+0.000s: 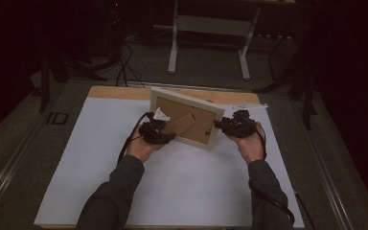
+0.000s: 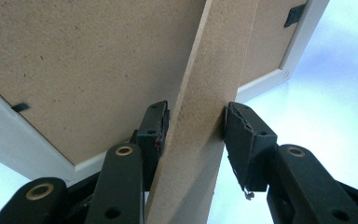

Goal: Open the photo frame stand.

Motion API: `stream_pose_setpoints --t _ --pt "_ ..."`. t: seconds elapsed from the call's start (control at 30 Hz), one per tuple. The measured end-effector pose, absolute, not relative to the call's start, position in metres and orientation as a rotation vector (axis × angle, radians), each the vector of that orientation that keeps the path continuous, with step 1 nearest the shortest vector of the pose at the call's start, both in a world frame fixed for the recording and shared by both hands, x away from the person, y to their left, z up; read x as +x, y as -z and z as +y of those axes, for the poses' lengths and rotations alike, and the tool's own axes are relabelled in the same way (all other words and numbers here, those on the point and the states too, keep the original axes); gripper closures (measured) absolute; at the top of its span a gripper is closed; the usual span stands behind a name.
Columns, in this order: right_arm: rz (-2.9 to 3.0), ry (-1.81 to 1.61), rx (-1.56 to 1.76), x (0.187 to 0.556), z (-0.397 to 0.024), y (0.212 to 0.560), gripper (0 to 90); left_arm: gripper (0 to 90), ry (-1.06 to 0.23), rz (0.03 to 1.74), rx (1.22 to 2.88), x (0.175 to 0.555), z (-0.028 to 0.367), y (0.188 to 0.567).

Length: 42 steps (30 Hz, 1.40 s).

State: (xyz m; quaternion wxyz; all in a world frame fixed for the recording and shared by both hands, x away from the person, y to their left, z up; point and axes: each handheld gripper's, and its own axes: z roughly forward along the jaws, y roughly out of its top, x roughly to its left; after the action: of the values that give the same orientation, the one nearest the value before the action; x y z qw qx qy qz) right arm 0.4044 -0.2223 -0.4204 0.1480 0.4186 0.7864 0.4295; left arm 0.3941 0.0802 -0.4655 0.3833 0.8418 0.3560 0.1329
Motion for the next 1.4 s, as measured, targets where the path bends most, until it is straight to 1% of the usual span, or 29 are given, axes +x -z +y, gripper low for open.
stream_pose_setpoints --t 0.7,1.1,1.4 --pt "2.256 -1.192 1.091 0.395 -0.219 0.42 63.7 64.0 -0.354 0.92 2.103 0.383 0.079 0.468" --pt "2.258 -1.193 1.055 0.389 -0.218 0.421 64.0 64.0 -0.358 0.907 2.115 0.378 0.08 0.466" --pt "2.263 -1.179 1.022 0.383 -0.216 0.421 64.1 63.8 -0.387 0.872 2.16 0.371 0.078 0.467"
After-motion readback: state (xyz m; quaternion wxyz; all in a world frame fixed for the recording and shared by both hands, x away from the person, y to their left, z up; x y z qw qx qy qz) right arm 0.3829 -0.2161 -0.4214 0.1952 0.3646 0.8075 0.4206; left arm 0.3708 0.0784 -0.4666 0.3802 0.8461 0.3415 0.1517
